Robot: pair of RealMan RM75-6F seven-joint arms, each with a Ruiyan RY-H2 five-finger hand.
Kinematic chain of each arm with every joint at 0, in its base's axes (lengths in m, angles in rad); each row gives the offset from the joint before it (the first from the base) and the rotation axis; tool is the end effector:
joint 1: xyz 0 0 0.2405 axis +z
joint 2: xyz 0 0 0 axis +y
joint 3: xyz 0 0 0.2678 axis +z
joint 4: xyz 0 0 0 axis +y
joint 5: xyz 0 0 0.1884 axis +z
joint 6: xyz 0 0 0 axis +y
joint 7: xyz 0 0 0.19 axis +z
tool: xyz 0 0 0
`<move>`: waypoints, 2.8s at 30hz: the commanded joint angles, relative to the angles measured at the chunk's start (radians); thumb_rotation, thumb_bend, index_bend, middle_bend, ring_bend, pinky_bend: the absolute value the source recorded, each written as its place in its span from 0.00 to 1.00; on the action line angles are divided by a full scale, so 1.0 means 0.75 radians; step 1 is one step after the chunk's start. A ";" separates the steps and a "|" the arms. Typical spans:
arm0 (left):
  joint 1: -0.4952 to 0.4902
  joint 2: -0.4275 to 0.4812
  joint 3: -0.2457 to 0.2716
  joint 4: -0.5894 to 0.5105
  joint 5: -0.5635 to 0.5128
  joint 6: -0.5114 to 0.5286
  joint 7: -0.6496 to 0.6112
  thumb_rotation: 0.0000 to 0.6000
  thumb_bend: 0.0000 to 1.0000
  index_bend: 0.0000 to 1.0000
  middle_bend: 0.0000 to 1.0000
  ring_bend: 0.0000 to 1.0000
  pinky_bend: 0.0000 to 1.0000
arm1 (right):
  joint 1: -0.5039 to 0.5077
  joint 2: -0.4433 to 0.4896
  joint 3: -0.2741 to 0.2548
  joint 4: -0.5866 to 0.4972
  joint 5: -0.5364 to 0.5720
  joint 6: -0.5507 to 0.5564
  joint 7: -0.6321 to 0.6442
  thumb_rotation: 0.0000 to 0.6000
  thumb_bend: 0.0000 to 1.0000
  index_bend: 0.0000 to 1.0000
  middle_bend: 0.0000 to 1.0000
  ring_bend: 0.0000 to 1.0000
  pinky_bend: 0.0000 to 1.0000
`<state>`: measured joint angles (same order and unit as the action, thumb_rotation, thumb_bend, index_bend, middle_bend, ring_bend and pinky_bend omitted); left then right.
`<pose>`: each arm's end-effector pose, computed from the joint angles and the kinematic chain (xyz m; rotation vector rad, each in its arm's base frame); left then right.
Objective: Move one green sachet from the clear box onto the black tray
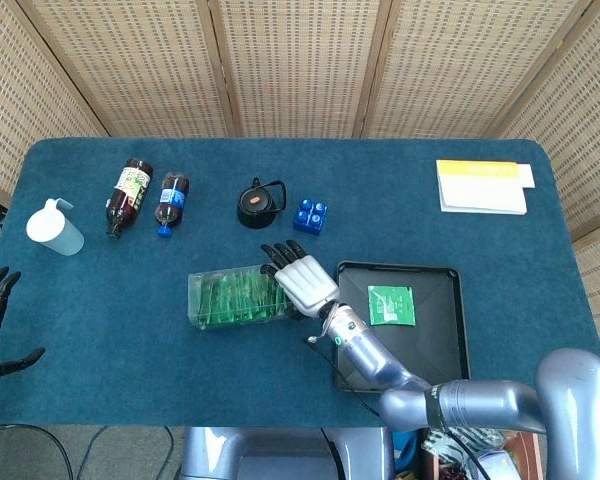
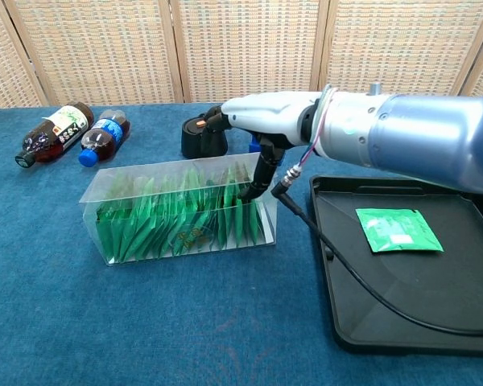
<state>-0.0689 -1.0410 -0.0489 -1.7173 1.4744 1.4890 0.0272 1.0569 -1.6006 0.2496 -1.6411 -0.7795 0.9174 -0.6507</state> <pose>-0.3051 0.2198 0.2017 -1.3573 -0.9212 -0.8871 -0.0133 -0.3888 -0.0448 2.0890 -0.8531 0.9473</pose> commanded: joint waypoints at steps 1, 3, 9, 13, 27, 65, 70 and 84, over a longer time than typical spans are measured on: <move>0.000 0.004 -0.001 0.000 -0.001 0.001 -0.009 1.00 0.06 0.00 0.00 0.00 0.00 | 0.017 -0.024 -0.007 0.019 0.023 0.024 -0.020 1.00 0.46 0.27 0.00 0.00 0.00; 0.000 0.005 -0.001 0.001 -0.001 0.001 -0.012 1.00 0.06 0.00 0.00 0.00 0.00 | 0.021 -0.032 -0.008 0.024 0.028 0.033 -0.024 1.00 0.50 0.29 0.00 0.00 0.00; -0.002 0.010 -0.001 0.005 -0.003 -0.005 -0.029 1.00 0.06 0.00 0.00 0.00 0.00 | 0.034 -0.036 -0.004 0.022 0.042 0.066 -0.035 1.00 0.72 0.37 0.00 0.00 0.00; -0.005 0.012 -0.002 0.005 -0.004 -0.009 -0.037 1.00 0.06 0.00 0.00 0.00 0.00 | 0.039 -0.015 -0.007 -0.011 0.054 0.073 -0.043 1.00 0.81 0.44 0.00 0.00 0.00; -0.003 0.024 -0.006 0.005 -0.013 -0.008 -0.069 1.00 0.06 0.00 0.00 0.00 0.00 | 0.091 -0.009 0.062 0.009 0.149 0.102 -0.073 1.00 0.83 0.46 0.00 0.00 0.00; -0.034 0.043 -0.009 0.030 -0.053 -0.081 -0.135 1.00 0.06 0.00 0.00 0.00 0.00 | 0.340 -0.322 0.309 0.522 0.367 0.392 -0.006 1.00 0.11 0.17 0.00 0.00 0.00; -0.036 0.042 -0.011 0.032 -0.059 -0.085 -0.135 1.00 0.06 0.00 0.00 0.00 0.00 | 0.346 -0.383 0.308 0.621 0.359 0.354 -0.015 1.00 0.11 0.17 0.00 0.00 0.00; -0.047 0.035 -0.009 0.038 -0.071 -0.111 -0.128 1.00 0.06 0.00 0.00 0.00 0.00 | 0.215 -0.243 0.205 0.397 0.132 0.285 0.012 1.00 0.11 0.20 0.00 0.00 0.00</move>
<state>-0.1040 -1.0140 -0.0558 -1.6886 1.4208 1.4063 -0.0692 1.2606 -1.8413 0.4501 -1.2624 -0.6129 1.1373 -0.6485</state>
